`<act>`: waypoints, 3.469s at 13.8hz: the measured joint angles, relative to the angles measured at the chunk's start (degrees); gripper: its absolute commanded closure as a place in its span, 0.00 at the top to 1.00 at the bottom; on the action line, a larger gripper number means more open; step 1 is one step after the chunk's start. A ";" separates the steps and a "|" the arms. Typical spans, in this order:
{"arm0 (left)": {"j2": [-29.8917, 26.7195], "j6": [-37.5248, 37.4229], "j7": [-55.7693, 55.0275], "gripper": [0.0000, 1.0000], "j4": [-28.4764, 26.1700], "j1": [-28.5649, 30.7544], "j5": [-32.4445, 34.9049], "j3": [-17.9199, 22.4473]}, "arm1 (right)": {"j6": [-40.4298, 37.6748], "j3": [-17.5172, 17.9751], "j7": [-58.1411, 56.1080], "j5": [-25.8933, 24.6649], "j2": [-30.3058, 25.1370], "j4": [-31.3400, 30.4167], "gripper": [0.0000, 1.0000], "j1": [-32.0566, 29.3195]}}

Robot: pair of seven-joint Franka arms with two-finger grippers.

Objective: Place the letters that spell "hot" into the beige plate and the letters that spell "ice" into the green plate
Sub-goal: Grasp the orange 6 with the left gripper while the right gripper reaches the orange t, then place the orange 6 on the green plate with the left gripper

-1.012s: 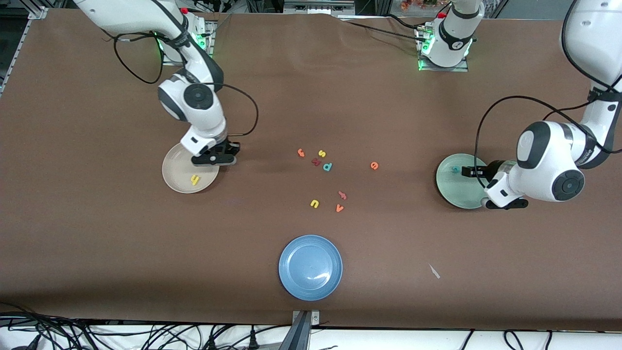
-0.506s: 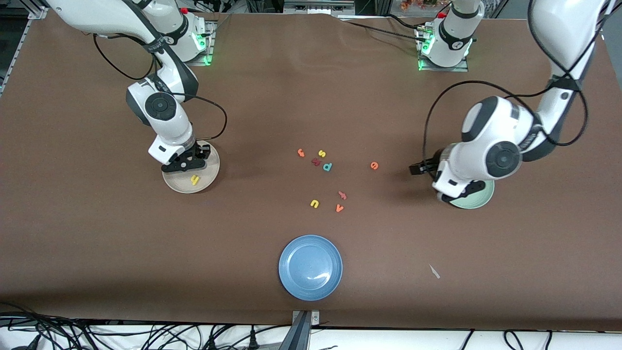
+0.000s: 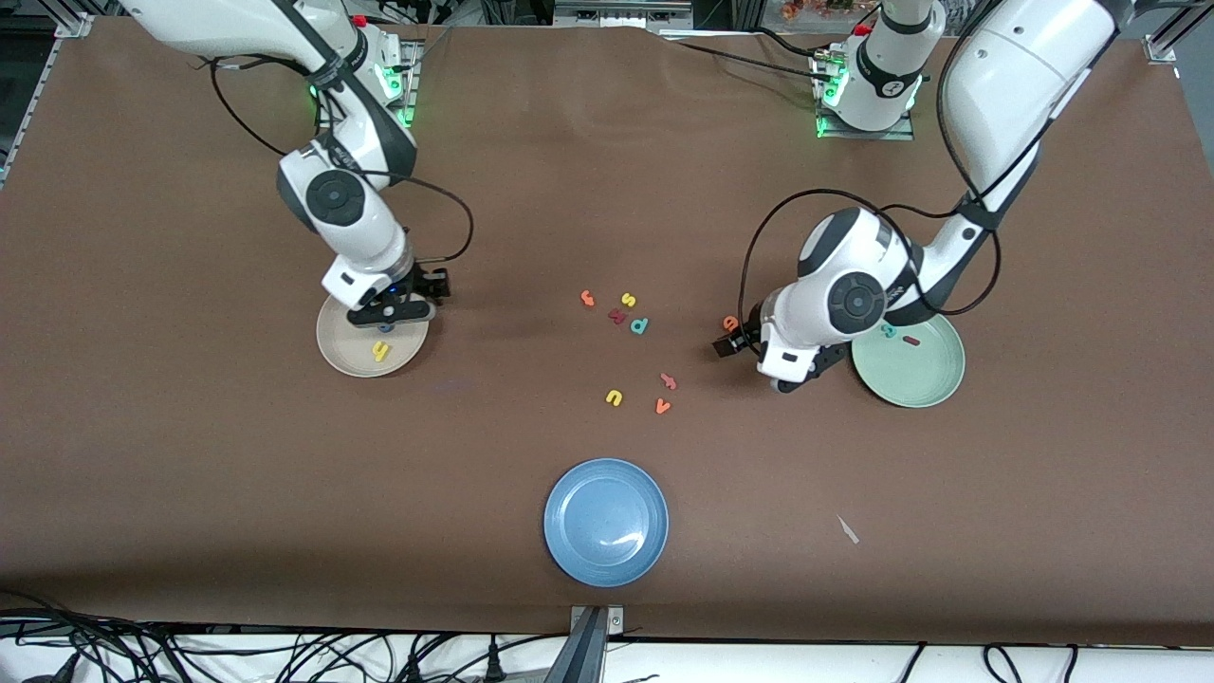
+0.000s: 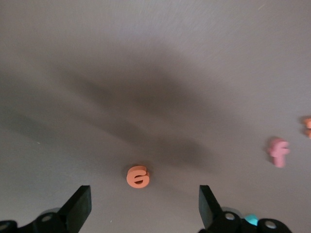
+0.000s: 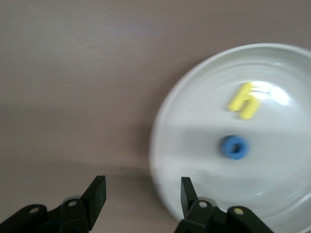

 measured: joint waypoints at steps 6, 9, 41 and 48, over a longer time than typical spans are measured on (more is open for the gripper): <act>2.66 4.22 -9.41 0.87 -3.25 -0.94 7.43 0.14 | 0.05 0.59 25.56 0.66 3.65 8.29 0.71 14.67; 3.07 5.84 -10.27 0.76 -3.69 -1.47 7.45 0.14 | 0.02 0.49 33.32 -1.32 7.11 10.79 0.70 18.09; -7.55 -14.82 22.94 0.05 -0.48 26.03 6.99 -8.07 | -6.00 -6.56 64.98 -15.26 22.79 28.90 0.68 31.52; 1.58 -8.41 23.77 1.00 -1.79 26.88 17.66 -6.07 | -6.00 -6.59 67.16 -15.30 23.39 29.06 0.66 32.85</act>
